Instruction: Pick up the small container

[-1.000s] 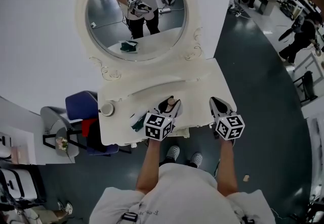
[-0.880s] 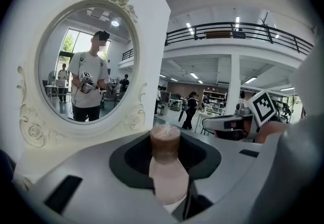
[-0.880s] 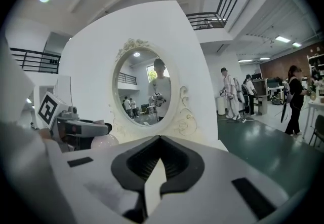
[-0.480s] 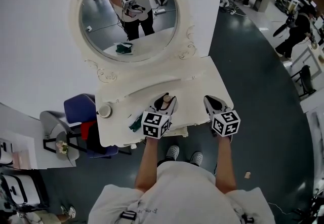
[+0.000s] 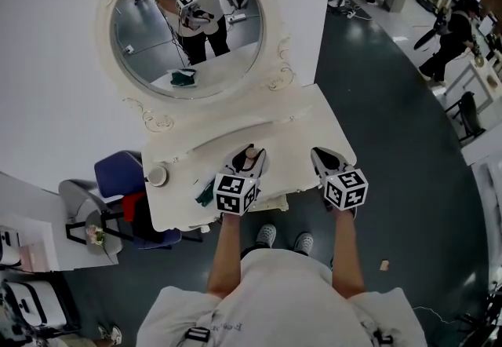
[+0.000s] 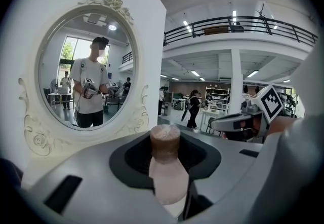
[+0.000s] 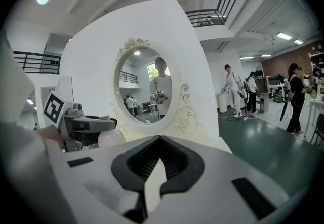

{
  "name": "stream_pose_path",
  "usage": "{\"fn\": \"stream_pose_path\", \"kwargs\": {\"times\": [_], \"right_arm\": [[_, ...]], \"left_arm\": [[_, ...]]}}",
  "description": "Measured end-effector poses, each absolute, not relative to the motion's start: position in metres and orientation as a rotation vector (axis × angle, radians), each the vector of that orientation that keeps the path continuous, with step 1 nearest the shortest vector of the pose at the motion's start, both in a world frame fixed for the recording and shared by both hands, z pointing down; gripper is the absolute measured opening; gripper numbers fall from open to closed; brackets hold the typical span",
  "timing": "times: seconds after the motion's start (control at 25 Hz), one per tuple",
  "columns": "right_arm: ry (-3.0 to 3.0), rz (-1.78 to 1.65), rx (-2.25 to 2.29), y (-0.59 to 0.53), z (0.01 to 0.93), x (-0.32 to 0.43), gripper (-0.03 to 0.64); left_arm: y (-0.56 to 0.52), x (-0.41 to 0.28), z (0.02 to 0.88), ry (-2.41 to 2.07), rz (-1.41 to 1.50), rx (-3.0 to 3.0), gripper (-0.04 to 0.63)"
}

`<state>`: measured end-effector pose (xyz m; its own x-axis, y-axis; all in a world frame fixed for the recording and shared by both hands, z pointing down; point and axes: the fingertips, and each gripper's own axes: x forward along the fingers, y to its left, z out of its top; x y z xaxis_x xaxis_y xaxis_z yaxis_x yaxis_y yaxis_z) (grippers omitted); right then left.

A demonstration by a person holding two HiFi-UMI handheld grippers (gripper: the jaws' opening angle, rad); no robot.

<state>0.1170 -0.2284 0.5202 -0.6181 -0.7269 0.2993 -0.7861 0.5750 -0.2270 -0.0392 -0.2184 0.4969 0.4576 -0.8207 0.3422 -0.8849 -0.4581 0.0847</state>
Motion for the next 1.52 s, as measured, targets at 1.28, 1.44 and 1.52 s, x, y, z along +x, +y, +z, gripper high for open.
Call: {"fn": "stream_pose_path", "kwargs": {"times": [1.28, 1.44, 1.52], "right_arm": [[-2.618, 0.478, 1.191, -0.218, 0.530, 0.104, 0.015], [-2.620, 0.454, 1.176, -0.216, 0.528, 0.103, 0.015], [-2.615, 0.416, 1.165, -0.215, 0.527, 0.101, 0.015]], "left_arm": [[-0.200, -0.046, 0.504, -1.480, 0.379, 2.469, 0.144], [-0.200, -0.048, 0.505, -1.485, 0.373, 2.460, 0.144], [-0.200, -0.047, 0.505, -1.486, 0.366, 2.461, 0.144]]}}
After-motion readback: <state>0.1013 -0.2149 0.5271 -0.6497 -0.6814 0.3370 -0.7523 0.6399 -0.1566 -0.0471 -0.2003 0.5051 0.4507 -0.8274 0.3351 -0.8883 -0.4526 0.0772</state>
